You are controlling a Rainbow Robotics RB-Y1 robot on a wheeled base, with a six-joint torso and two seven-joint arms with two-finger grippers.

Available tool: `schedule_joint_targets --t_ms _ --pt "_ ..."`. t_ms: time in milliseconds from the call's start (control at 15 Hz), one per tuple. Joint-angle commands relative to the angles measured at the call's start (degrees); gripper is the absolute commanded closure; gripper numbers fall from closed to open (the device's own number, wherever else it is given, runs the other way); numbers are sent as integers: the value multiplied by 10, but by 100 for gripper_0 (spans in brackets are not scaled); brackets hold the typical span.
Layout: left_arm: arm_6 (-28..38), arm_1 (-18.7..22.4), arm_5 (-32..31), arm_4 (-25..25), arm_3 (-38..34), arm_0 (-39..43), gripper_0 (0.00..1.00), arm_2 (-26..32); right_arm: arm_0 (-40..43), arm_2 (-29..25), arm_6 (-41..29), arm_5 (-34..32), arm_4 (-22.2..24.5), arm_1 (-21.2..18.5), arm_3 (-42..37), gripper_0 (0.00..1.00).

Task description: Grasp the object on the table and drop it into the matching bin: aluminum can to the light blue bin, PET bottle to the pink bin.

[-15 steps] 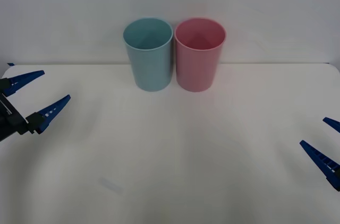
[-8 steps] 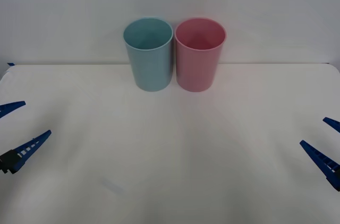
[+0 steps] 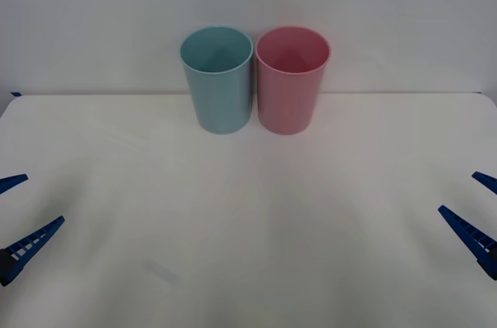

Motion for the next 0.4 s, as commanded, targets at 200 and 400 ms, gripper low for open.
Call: schedule_joint_targets --t_ms 200,400 --pt "6 2 18 1 0 9 0 -13 0 0 0 0 0 0 0 0" --pt "6 2 18 1 0 9 0 -13 0 0 0 0 0 0 0 0"
